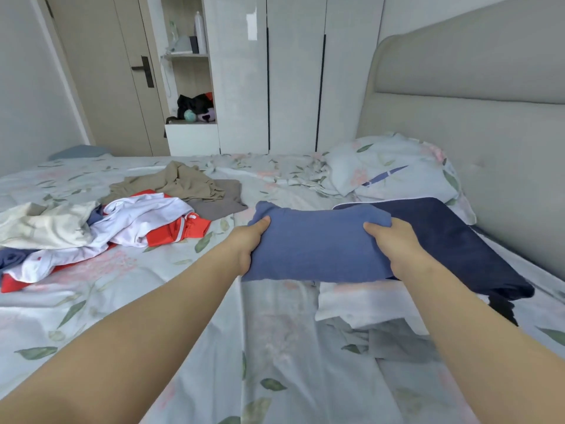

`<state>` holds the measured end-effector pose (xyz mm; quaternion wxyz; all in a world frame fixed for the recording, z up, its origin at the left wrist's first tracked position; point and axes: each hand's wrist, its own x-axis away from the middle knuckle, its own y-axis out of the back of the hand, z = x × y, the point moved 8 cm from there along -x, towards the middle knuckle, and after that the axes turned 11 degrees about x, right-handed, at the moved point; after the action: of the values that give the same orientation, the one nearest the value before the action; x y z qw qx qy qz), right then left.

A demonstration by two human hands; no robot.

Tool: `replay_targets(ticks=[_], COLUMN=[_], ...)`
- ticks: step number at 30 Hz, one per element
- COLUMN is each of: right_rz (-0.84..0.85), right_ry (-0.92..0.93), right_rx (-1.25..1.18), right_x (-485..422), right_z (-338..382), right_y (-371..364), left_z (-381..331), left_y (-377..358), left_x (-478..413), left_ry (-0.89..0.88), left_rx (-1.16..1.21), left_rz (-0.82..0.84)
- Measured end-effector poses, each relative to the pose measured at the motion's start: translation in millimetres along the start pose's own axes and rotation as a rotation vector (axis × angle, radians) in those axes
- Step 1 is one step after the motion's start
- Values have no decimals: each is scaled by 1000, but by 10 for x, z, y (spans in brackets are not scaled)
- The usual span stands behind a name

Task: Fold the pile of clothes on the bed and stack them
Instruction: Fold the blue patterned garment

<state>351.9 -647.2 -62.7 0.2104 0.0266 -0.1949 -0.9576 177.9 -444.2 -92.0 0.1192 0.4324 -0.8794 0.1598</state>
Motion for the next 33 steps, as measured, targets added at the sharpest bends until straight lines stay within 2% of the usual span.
replay_targets(ticks=[4,6,8,9,11,13,15,17,21,28,33], right_rz=[-210,-325,-409,-442,-452,-362,-190,-64,-37,-2,30], right_ry=[54,60,9,-25,22,142,129,43,13,0,-57], right_rx=[49,142,317,469,810,1028,1092,1036,969,839,735], right_x=[-371,-560,-753,-815,-920,-1029,-1181,-1312,-1566,-2044,-2198], right_z=[96,68,-51,-110,-151,-214,-456,-748,-933,-1160,-1290], right_y=[725,1027,1240,1301,1267,1053,856,767,754,764,804], left_z=[-166,-165,-148,-137,-141,-90,91,252,361,443,470], left_y=[-782,-1149,-1457,-1564,-1760,-2041,-2296,-2370,-2389,-2579,-2637], left_x=[-201,-285,-406,-492,-567,-508,-525,-690,-1052,-1338,-1379], left_ry=[15,40,-31,-119,-396,-690,-826,-767,-571,-521,-548], left_rx=[62,104,47,-57,-483,-937,-1222,-1310,-1228,-1275,-1280], left_rz=[99,150,171,152,88,83,148,164,164,169,142])
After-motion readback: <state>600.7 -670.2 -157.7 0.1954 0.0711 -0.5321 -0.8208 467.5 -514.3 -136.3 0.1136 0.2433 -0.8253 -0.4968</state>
